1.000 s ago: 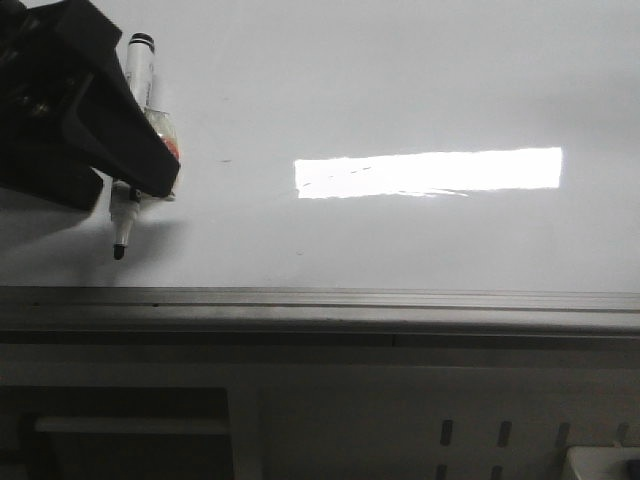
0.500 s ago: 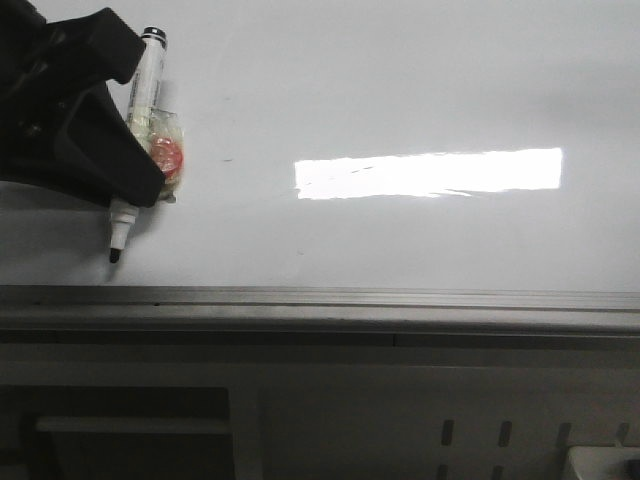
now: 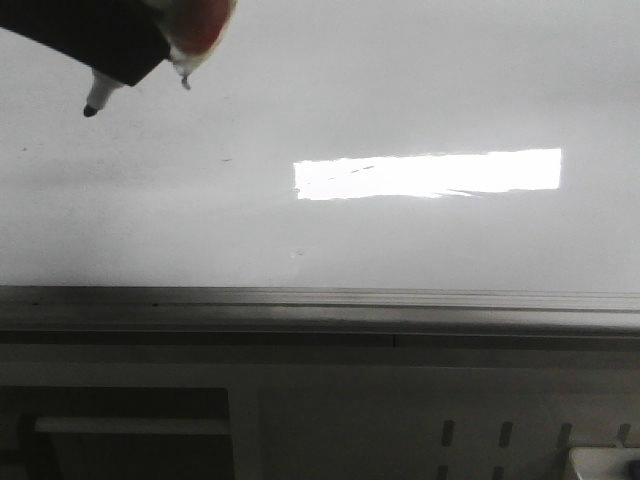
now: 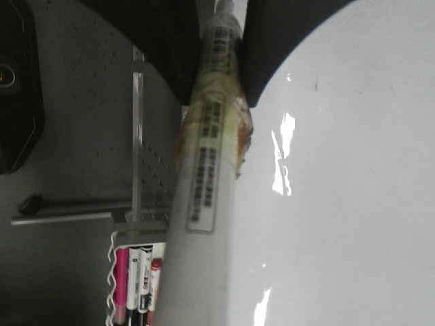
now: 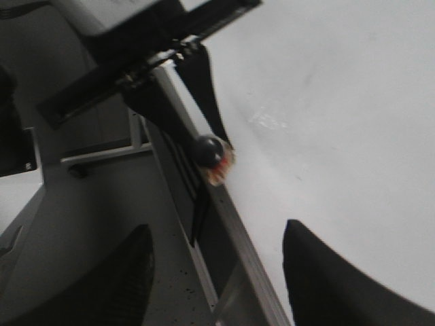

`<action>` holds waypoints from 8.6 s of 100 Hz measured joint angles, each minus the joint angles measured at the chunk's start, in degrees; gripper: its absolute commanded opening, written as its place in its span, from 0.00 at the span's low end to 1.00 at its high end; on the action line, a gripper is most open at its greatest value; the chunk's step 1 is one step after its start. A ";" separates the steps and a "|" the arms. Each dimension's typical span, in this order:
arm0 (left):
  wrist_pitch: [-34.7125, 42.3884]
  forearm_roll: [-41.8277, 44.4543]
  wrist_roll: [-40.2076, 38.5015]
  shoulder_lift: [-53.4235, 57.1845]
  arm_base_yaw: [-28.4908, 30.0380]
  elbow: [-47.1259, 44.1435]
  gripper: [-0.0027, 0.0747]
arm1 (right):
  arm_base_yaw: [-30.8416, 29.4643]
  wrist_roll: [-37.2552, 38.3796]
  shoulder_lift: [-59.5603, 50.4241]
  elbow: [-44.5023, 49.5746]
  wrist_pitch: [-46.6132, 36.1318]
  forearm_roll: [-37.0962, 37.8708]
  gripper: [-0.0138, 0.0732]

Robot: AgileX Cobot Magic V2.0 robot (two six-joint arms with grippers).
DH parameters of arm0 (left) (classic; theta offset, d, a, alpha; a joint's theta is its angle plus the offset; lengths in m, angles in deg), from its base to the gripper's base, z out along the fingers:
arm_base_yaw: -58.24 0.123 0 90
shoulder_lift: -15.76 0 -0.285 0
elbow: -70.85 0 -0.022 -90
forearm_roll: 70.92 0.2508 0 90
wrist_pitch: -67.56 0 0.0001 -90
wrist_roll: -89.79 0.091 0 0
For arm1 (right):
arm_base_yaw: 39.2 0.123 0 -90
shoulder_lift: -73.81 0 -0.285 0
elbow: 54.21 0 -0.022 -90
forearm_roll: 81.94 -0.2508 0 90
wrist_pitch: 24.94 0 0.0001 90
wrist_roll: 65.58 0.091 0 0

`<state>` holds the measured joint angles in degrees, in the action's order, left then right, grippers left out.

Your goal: Write number 3 on whiteboard

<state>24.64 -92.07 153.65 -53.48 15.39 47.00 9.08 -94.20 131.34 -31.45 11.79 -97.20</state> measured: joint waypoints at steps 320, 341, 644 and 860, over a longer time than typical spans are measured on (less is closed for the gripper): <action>9.48 -4.92 -27.55 42.70 25.58 -20.54 0.01 | -9.88 -1.22 20.83 -1.67 -14.55 10.49 0.10; 9.48 -5.39 -27.55 42.70 25.58 -20.54 0.01 | -13.72 -0.90 20.24 -1.67 -14.88 8.43 0.10; -13.81 -24.40 -3.22 14.83 14.46 -1.11 0.47 | 11.13 -12.54 15.40 -18.46 6.53 3.92 0.10; 50.91 -63.13 -2.79 -3.86 -0.69 -21.67 0.01 | -7.38 1.01 0.01 -8.19 1.96 1.98 0.09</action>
<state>75.55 -155.20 150.85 -57.33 14.70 25.33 1.70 -93.19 131.34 -39.63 13.75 -95.22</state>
